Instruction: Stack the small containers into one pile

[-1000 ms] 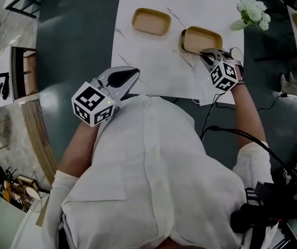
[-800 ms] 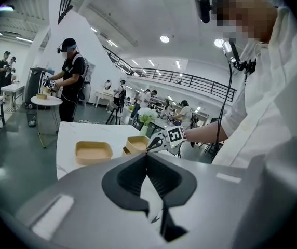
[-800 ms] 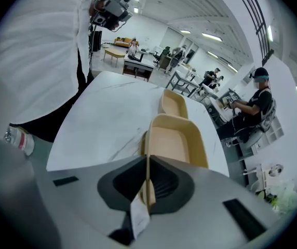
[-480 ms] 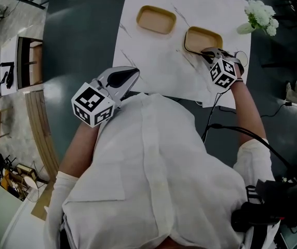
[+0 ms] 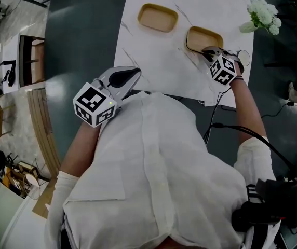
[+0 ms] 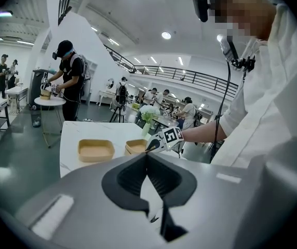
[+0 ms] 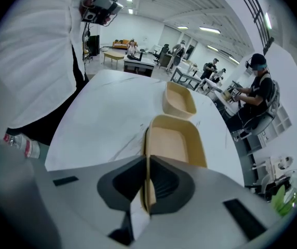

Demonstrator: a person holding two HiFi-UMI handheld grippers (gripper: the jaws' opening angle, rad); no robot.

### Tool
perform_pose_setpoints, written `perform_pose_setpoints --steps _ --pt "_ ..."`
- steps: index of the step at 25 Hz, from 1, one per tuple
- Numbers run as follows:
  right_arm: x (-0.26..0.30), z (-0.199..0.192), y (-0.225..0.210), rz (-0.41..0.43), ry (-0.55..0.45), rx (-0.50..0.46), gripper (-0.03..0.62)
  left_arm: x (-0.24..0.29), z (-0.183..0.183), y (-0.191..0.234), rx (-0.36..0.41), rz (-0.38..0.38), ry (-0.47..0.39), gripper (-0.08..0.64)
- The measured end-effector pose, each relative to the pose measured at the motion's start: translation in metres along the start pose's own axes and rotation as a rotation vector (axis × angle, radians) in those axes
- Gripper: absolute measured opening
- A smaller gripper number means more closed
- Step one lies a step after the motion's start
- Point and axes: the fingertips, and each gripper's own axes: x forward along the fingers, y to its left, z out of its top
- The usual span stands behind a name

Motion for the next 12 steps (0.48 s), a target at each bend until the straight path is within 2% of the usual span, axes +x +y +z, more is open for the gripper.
perform_pose_setpoints --steps 9,12 --pt "0.0023 -0.0001 0.005 0.029 -0.001 0.042 0.021 -0.0053 -0.0012 0.0016 0.001 -0.005 0.007 0.008" --pt "0.0023 0.0004 0.005 0.018 0.006 0.051 0.059 -0.0082 -0.002 0.0035 0.0 -0.011 0.005 0.008"
